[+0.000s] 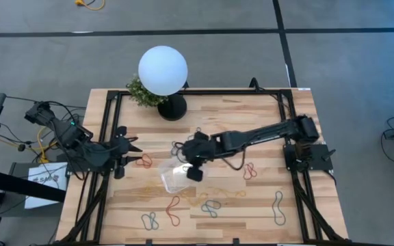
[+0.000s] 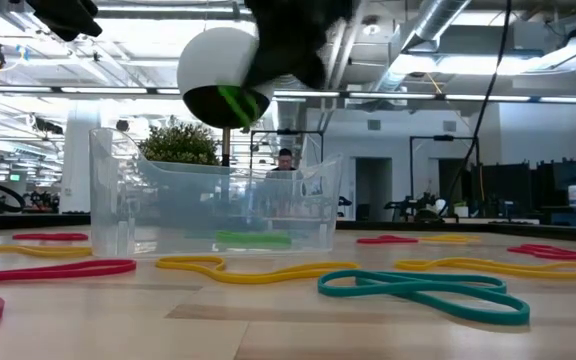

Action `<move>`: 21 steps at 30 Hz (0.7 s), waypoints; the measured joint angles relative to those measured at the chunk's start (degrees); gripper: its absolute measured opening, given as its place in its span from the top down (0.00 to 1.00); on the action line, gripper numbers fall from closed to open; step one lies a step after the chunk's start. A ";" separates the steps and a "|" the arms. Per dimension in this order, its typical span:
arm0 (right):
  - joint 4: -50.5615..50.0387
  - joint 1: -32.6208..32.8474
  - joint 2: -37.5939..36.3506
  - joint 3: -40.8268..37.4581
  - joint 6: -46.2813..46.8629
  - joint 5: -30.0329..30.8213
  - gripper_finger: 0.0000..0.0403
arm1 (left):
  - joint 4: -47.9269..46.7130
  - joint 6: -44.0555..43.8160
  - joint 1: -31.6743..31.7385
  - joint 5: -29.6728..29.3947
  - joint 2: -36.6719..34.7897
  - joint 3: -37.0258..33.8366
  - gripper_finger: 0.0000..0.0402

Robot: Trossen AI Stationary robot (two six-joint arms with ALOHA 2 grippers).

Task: Pick and place items into bin
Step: Put the green rubber band into the transparent bin

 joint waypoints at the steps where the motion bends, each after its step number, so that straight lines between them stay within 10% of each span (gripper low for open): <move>1: 0.26 -0.16 1.31 0.29 0.20 -0.90 1.00 | 0.00 -0.23 -0.01 0.00 -0.09 0.04 0.73; 21: -17.25 -1.23 20.43 17.68 -1.79 -4.08 1.00 | -0.25 -0.24 0.01 -0.43 -0.04 0.04 0.73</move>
